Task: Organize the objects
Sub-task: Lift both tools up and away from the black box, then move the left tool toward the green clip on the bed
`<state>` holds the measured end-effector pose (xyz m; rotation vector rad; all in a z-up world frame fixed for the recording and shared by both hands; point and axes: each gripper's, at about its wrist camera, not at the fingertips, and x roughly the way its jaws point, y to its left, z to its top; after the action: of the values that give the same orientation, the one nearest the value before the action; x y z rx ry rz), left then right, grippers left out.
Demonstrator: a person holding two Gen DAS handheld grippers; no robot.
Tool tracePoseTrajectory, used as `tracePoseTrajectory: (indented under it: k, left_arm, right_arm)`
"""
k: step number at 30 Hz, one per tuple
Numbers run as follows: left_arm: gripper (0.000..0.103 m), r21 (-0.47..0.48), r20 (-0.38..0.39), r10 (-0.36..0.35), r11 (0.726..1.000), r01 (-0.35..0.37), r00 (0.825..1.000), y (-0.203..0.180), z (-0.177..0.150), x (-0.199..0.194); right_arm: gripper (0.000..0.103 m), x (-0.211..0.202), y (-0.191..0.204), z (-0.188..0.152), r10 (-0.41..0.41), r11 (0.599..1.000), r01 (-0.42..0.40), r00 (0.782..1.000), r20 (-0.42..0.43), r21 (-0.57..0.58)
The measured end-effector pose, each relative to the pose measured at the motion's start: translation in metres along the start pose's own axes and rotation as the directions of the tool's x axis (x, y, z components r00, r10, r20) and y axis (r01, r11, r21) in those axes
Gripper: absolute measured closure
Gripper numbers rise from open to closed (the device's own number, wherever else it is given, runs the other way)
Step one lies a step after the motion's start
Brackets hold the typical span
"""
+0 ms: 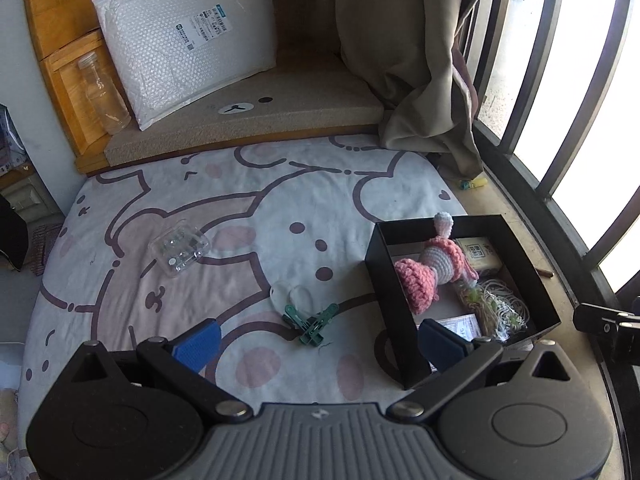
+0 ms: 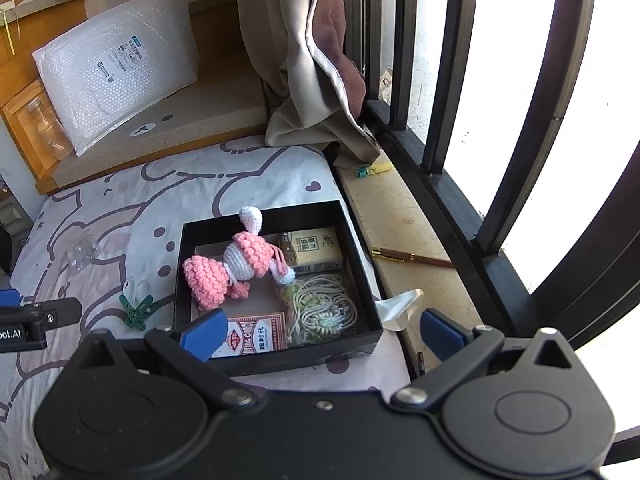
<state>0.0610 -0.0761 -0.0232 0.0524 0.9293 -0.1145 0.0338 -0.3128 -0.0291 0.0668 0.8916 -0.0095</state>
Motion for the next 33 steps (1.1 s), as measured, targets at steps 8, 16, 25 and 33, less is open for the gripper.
tracePoseTrajectory:
  k: [8, 16, 25, 33]
  left_arm:
    - [0.0, -0.047, -0.006, 0.035, 0.998, -0.036, 0.999, 0.032, -0.003, -0.005]
    - [0.0, -0.086, -0.012, 0.062, 0.994, -0.063, 0.998, 0.061, -0.008, -0.01]
    - [0.0, -0.11, -0.028, 0.086, 0.99, -0.089, 0.996, 0.084, -0.012, -0.011]
    - [0.0, -0.136, -0.035, 0.096, 0.986, -0.1, 0.995, 0.098, -0.014, -0.01]
  right_arm:
    - [0.0, 0.004, 0.035, 0.004, 0.037, 0.998, -0.037, 0.999, 0.0, -0.049]
    - [0.0, 0.007, 0.068, 0.005, 0.063, 0.993, -0.063, 0.998, -0.003, -0.101]
    - [0.0, 0.01, 0.094, 0.005, 0.09, 0.987, -0.089, 0.996, -0.003, -0.134]
    - [0.0, 0.013, 0.108, 0.004, 0.105, 0.982, -0.106, 0.994, -0.011, -0.155]
